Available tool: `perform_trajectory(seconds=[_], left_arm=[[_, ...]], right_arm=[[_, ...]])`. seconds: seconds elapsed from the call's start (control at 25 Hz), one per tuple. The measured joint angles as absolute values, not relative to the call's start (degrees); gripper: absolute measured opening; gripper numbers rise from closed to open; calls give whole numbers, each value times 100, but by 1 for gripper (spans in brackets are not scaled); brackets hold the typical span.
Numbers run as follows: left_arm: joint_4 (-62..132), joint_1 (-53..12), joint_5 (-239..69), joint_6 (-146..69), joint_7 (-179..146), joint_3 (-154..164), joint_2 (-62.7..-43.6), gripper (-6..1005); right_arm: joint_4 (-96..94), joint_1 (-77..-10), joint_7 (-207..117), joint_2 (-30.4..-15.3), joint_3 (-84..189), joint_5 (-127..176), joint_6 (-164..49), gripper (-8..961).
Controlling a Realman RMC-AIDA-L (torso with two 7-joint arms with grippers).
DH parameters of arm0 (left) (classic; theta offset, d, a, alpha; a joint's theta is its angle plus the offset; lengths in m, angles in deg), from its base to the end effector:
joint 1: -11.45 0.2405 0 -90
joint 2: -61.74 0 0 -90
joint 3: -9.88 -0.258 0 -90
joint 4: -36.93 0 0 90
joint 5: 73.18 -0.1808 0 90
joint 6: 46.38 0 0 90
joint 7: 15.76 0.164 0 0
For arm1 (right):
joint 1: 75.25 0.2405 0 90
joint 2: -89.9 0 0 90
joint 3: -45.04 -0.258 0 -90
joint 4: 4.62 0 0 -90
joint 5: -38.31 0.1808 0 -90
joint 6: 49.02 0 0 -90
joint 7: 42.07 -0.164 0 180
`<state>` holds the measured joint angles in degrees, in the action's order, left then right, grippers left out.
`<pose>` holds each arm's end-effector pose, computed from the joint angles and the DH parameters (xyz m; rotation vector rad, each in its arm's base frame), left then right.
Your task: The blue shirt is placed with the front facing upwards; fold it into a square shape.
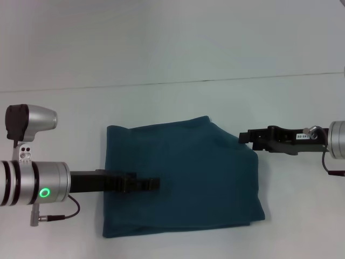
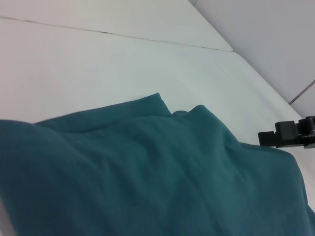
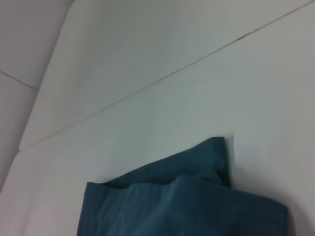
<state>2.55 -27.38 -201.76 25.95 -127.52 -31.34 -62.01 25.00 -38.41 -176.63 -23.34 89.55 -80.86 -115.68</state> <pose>-0.2292 0.3445 -0.0749 -2.5669 -1.3277 -0.4297 0.2769 0.3752 -0.0068 -2.0710 1.7990 0.5513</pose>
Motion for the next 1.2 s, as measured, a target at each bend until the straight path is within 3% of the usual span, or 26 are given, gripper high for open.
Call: perform_trajectory(seconds=[0.88,1.2], left_arm=[[273,-2750,-20181,2560,-12746,-3143,-6210,873],[263,-2748,-20176,2560,-12765,-3143,-6209,872]], right_arm=[[2551,-3730,-17149,-2379,8909,-7875,-11095,605],[2415,-3420,-16830,-2538,9101,-8015,-10322,562]])
